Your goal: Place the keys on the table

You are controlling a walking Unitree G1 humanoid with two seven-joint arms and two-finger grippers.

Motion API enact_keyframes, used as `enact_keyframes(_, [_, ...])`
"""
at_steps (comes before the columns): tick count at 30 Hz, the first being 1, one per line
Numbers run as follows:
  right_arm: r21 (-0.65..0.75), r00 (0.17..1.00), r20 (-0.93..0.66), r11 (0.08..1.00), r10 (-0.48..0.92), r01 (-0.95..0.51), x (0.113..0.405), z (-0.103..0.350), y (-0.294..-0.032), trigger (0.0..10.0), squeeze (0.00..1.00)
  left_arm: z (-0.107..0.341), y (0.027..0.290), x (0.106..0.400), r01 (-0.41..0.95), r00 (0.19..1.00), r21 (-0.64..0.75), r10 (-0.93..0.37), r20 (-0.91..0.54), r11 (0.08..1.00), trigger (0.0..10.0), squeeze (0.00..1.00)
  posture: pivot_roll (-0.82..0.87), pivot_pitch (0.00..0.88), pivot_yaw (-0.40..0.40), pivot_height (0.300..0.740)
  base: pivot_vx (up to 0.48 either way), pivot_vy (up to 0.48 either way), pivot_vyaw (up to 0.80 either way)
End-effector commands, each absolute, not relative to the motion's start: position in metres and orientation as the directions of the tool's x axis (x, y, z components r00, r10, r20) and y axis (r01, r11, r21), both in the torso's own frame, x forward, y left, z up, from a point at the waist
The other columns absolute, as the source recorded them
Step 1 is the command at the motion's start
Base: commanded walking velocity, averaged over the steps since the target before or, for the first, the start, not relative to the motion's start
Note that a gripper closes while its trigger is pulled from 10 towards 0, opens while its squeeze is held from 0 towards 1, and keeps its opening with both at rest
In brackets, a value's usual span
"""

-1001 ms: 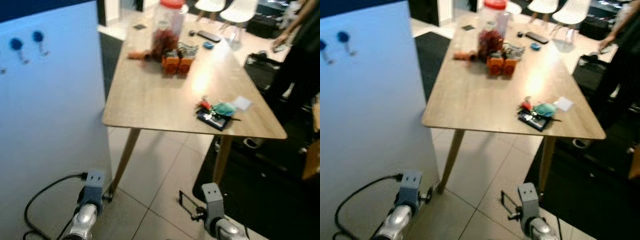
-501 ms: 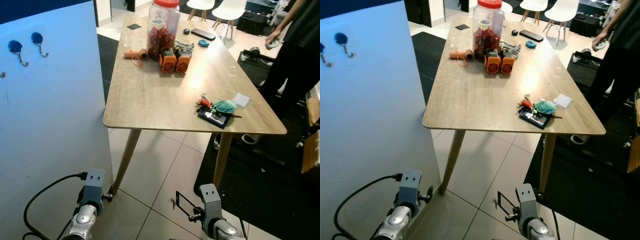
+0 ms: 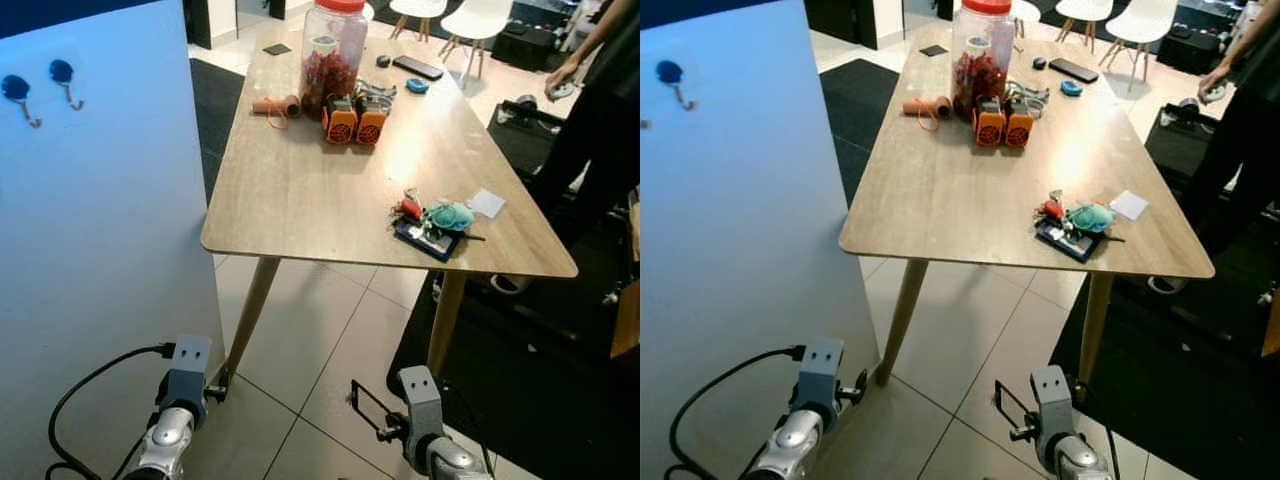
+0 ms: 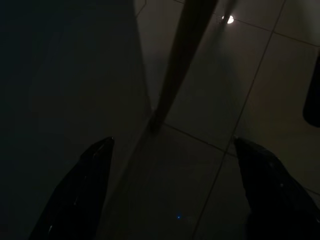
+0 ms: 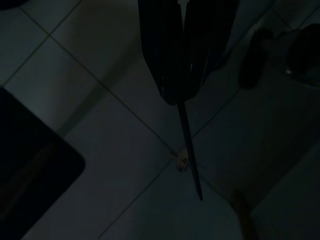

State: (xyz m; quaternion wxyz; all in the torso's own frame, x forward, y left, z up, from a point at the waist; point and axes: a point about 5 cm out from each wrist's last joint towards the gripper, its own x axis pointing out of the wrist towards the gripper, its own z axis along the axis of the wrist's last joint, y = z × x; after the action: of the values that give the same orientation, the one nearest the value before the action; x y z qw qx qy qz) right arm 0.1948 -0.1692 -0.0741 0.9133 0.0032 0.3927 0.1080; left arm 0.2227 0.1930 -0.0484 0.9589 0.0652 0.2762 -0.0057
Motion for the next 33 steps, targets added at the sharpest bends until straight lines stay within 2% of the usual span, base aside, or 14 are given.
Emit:
enact_keyframes(1, [0.084, 0.668, -0.719, 0.978, 0.193, -0.193, 0.1940, -0.0742, -0.1722, 10.0, 0.00, -0.0490, 0.1880, 0.2223, 0.051, 0.849, 0.104, 0.012, -0.528, 0.993, 10.0, 0.00, 0.09, 0.009, -0.082, 0.740, 0.000, -0.345, 0.00])
enact_keyframes(10, [0.084, 0.666, -0.721, 0.979, 0.190, -0.188, 0.1929, -0.0747, -0.1734, 10.0, 0.00, -0.0487, 0.1865, 0.2232, 0.055, 0.849, 0.106, 0.010, -0.528, 0.993, 10.0, 0.00, 0.09, 0.011, -0.079, 0.740, 0.000, -0.318, 0.00])
enact_keyframes(33, [0.091, 0.666, -0.721, 0.979, 0.190, -0.181, 0.1916, -0.0756, -0.1712, 10.0, 0.00, -0.0460, 0.1881, 0.2277, 0.048, 0.852, 0.118, 0.021, -0.522, 0.992, 10.0, 0.00, 0.09, 0.010, -0.076, 0.740, 0.000, 0.000, 0.00])
